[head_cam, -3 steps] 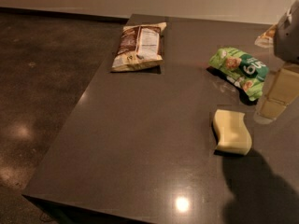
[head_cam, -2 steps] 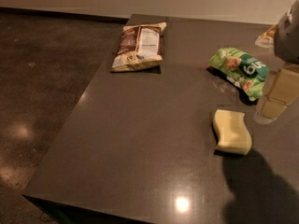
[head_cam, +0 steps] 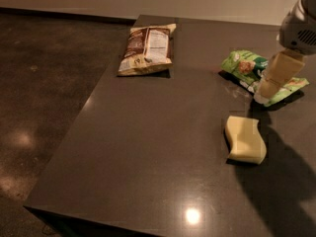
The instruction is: Move green rice chip bag near brown chip bag
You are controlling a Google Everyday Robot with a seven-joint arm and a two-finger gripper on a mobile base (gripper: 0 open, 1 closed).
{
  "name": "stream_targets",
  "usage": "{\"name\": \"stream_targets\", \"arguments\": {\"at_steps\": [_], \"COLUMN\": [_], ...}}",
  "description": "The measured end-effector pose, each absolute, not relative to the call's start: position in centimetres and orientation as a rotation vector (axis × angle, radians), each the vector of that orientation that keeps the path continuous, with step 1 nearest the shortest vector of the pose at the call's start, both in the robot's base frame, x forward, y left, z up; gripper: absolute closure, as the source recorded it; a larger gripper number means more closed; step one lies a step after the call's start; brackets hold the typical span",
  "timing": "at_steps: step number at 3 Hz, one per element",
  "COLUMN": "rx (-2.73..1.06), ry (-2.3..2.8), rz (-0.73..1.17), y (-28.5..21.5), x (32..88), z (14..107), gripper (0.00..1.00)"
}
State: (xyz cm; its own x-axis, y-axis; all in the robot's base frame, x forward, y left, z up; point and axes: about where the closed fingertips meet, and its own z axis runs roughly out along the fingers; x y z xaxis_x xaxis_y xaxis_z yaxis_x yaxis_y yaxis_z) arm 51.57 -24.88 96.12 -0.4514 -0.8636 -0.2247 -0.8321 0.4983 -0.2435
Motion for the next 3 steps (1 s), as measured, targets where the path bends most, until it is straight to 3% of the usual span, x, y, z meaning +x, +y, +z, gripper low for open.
{"name": "stream_targets", "arguments": {"at_steps": [3], "rx": [-1.109], "ry": [2.622], "rz": [-0.135], "y": [-29.5], "x": [60.0], "z": [91.5], "gripper": [0.0]}}
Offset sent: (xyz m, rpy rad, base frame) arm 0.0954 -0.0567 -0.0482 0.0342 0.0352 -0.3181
